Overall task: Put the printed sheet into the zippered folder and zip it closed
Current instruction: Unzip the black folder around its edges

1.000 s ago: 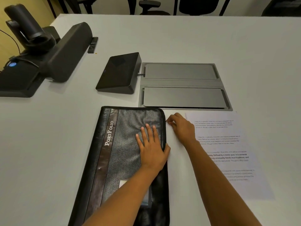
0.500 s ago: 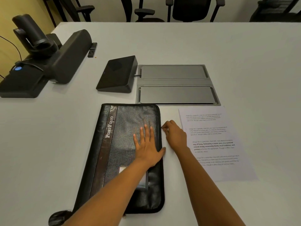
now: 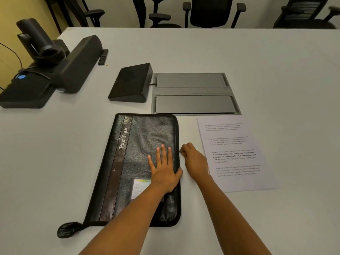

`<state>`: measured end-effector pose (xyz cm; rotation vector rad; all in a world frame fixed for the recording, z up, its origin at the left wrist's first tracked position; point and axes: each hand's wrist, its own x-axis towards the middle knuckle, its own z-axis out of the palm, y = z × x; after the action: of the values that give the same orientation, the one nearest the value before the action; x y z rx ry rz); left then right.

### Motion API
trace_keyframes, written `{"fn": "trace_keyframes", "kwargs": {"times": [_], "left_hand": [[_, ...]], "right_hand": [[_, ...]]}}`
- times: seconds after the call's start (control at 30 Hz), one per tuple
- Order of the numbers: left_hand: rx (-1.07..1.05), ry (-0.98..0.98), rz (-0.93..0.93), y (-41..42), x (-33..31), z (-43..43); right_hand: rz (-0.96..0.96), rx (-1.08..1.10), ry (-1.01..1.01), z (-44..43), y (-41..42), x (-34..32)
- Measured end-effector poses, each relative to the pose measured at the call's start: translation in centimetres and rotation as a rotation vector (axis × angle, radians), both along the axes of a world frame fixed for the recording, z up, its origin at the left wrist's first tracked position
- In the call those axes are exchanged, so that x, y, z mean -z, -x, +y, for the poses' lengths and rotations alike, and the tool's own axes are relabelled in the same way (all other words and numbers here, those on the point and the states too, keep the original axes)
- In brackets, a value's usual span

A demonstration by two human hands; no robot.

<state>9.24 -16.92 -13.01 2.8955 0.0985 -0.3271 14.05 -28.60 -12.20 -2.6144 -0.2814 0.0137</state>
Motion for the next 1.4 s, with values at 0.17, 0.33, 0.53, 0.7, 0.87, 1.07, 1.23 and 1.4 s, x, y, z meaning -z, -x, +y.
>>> {"fn": "trace_keyframes", "kwargs": {"times": [0.17, 0.33, 0.53, 0.7, 0.87, 1.07, 1.23, 1.4], "left_hand": [[0.018, 0.022, 0.057, -0.2, -0.4, 0.4], [0.085, 0.025, 0.071, 1.5, -1.4, 0.9], [0.303, -0.035, 0.056, 9.2, -0.3, 2.4], [0.406, -0.1, 0.035, 10.5, -0.3, 3.2], [0.392, -0.11, 0.042, 10.5, -0.4, 3.0], [0.389, -0.019, 0.04, 10.7, -0.8, 3.0], [0.404, -0.027, 0.039, 10.9, -0.7, 3.1], [0.402, -0.044, 0.041, 11.1, -0.5, 3.0]], "right_hand": [[0.014, 0.023, -0.04, -0.1, 3.1, 0.5], [0.024, 0.03, 0.006, -0.1, 3.3, 0.2], [0.033, 0.067, 0.047, 0.0, 2.9, 0.0], [0.057, 0.1, 0.051, 0.3, 2.9, -0.1], [0.03, 0.083, 0.062, 0.4, 4.2, -0.2], [0.001, 0.077, -0.029, -0.3, 9.2, 0.6], [0.018, 0.107, -0.02, 0.0, 11.6, 0.8], [0.046, 0.136, 0.035, 0.1, 11.5, 0.1]]}}
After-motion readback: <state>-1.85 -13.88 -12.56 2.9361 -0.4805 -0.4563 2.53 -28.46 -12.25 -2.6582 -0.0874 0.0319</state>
